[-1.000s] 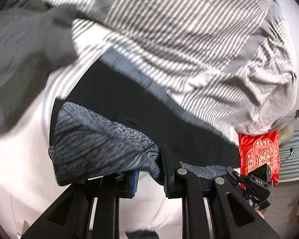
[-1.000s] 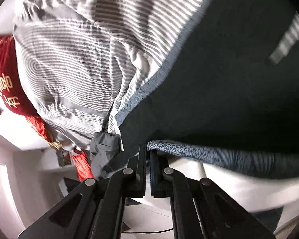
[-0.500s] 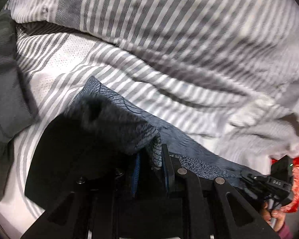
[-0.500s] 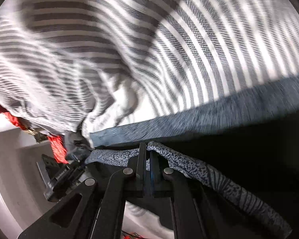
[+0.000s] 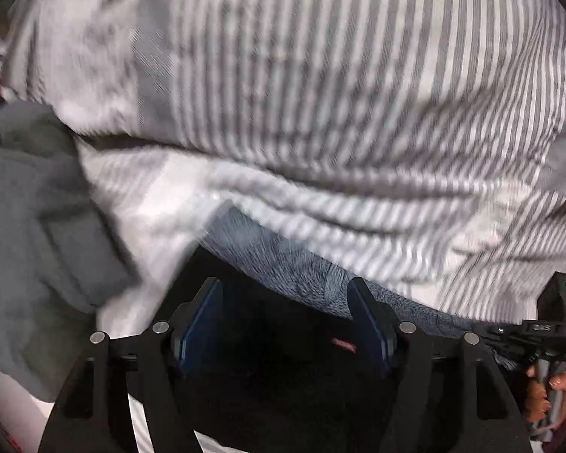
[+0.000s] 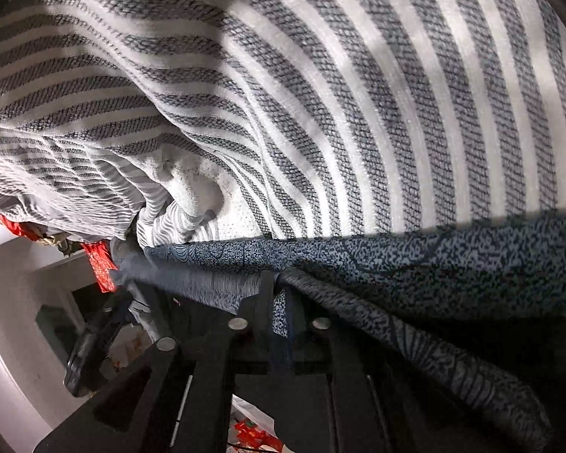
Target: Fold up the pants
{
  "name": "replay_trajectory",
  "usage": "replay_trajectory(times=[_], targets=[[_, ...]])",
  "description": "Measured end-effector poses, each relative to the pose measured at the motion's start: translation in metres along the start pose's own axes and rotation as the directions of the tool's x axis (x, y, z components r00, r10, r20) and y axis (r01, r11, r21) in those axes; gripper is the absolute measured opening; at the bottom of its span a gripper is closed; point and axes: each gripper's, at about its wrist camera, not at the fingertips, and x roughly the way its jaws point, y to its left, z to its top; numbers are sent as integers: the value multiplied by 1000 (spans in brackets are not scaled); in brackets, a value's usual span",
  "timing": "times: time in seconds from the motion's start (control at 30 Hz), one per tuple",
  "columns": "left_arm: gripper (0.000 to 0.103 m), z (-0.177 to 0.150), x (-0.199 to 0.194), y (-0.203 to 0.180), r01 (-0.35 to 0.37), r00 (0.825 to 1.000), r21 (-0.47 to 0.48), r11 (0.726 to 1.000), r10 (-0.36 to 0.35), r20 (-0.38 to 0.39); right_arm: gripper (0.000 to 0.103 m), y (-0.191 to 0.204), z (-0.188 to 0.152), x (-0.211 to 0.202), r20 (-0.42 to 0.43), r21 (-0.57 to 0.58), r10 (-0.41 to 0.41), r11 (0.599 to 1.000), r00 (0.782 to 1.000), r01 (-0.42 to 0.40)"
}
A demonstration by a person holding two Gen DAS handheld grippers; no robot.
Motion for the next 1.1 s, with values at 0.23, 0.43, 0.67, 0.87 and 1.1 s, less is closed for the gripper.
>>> replay_trajectory(times=[0.23,0.43,0.67,0.87,1.1], targets=[[69,-22,19,-19,-31,994,82,996,39,-105,57,29,-20,-47,65,-80,84,994,994,-79],[72,-66,52,-41,-132,979,161,978,154,-136,56,-12,-49,-48,28,-68,-39,997,999,40],[72,-66,26,-68,-134,977,214,968,165,-135,53,-6,-65,-96,110,-180,-38,982,993,58],[72,-104,-5,-149,49,985,371,927,17,-173,60,-23,-150,-170,353,-182,-323,897,878,403],[72,-172,-16,-262,288,947,551,783,-146,-287,60,-101,-282,-207,420,86,-516,841,746,534]])
